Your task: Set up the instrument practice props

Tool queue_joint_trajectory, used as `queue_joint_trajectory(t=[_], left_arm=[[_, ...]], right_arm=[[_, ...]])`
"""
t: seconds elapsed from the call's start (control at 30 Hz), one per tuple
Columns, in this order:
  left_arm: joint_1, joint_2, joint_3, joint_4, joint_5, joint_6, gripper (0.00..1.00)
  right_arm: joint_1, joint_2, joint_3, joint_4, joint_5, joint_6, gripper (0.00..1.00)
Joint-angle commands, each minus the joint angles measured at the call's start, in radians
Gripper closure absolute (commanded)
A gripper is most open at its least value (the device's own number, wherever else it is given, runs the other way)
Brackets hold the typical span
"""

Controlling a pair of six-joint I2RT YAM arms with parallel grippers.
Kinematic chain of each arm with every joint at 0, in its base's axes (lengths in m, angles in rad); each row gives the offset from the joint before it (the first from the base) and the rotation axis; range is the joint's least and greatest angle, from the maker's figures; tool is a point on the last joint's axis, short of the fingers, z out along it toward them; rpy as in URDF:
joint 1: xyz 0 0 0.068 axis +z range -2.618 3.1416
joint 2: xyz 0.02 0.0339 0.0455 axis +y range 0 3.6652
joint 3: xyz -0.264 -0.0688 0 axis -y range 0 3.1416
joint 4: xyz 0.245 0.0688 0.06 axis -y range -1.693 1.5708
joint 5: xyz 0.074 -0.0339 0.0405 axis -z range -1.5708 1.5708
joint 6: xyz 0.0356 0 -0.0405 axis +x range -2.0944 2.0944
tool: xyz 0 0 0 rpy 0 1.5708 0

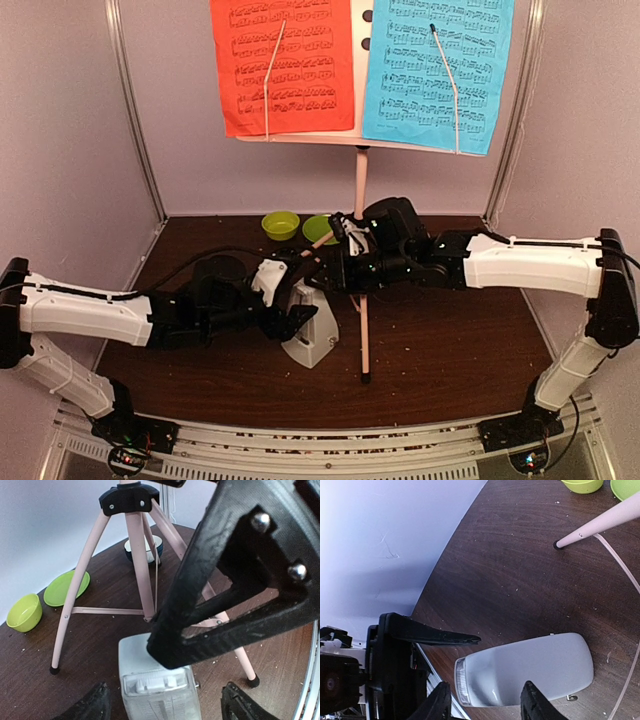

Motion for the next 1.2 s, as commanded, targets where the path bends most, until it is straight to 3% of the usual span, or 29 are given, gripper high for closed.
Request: queue_joint_trajectory(t=[0.0,0.47,0.77,1.17], left_arm=[[-0.003,0.002,0.036,0.031,-0.006,0.029,0.24],[-0.003,0.027,0.088,-0.041,-0.064,0.031,0.45],[-0.003,-0.012,0.052,-0.072,-0.073,0.010,0.55],[-0.003,-0.082,-0.015,-0.092,-0.012,0.058,0.76]], right_arm=[[-0.006,0.027,0.031,-0.013,0.002,0.006,0.55],[-0.013,0.043,-0.019,-0.068,0.051,-0.043,0.71],[-0.014,0.060,-0.035,-0.112,0.070,-0.094,0.74],[-0.024,0.066,-0.075,-0.148,0.114,-0.133,0.76]])
